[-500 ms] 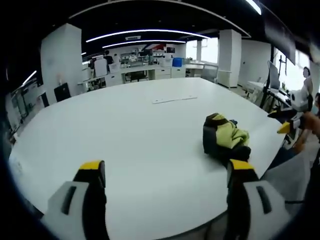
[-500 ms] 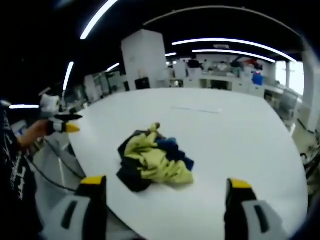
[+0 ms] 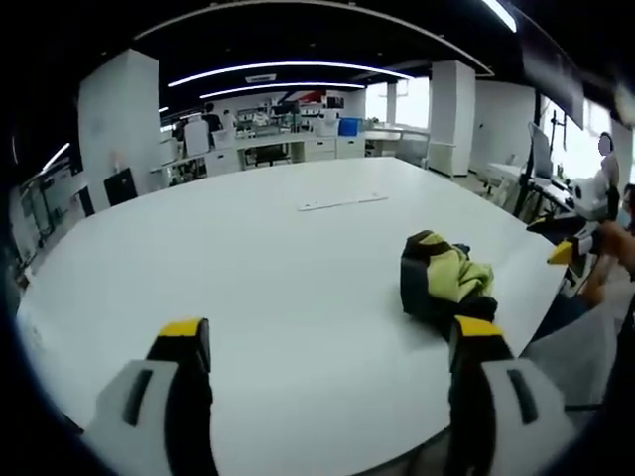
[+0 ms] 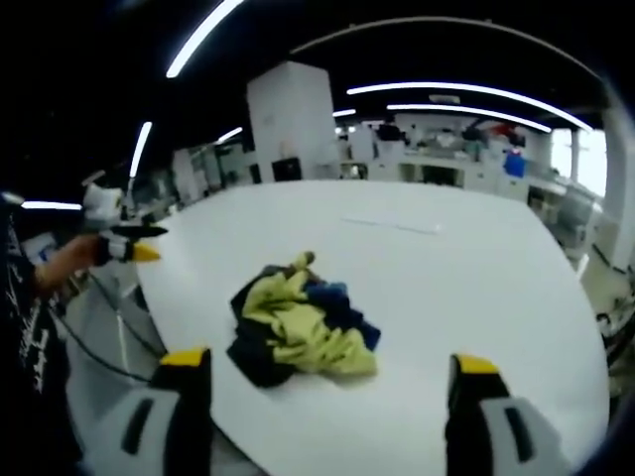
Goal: Fold the garment on the visible template until the final outline fits inside the template.
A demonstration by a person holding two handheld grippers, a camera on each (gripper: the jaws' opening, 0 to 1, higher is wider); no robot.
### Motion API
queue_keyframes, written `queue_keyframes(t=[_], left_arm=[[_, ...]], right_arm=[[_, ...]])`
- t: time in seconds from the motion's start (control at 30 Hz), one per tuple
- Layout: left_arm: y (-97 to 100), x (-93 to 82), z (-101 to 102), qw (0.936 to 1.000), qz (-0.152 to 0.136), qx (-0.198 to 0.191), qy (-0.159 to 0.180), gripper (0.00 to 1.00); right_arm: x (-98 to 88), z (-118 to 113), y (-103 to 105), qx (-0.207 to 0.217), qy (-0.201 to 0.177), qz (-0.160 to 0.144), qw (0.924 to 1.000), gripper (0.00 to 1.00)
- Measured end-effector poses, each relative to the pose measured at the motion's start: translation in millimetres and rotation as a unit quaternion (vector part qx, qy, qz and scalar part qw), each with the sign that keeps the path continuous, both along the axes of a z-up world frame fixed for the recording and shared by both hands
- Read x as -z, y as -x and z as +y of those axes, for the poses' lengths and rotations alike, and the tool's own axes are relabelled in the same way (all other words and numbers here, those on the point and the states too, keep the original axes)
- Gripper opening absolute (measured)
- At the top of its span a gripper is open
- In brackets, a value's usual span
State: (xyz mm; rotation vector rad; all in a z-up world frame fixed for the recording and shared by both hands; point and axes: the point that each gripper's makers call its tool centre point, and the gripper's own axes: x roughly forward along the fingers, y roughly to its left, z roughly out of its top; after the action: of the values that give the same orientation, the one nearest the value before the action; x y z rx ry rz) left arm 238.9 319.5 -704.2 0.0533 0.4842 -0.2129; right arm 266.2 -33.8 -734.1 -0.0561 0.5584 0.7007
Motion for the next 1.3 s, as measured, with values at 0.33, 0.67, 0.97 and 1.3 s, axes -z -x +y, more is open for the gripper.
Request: queue_keyframes(t=[0.33, 0.67, 0.97, 1.3], left_arm=[[-9.8, -1.6, -13, 0.9995, -0.001, 0.030, -0.004, 0.94], [-16.5, 2.1, -23, 0.9983, -0.006, 0.055, 0.020, 0.83], [-27.4, 15.2, -33, 0.9965, 0.003, 0.084, 0.000, 0.79], [-34.6, 17.8, -49, 0.9947, -0.001, 0.102, 0.009, 0.74]], right_arm=[[0.3, -3, -7, -0.001, -0.014, -0.009, 0.9999, 0.99], [3.6, -3, -12, -0.001, -0.011, -0.018, 0.9998, 0.99], [8.3, 0, -21, -0.003, -0.016, -0.021, 0.9996, 0.99], [11.2, 7, -30, -0.017, -0.020, -0.021, 0.9994, 0.85]])
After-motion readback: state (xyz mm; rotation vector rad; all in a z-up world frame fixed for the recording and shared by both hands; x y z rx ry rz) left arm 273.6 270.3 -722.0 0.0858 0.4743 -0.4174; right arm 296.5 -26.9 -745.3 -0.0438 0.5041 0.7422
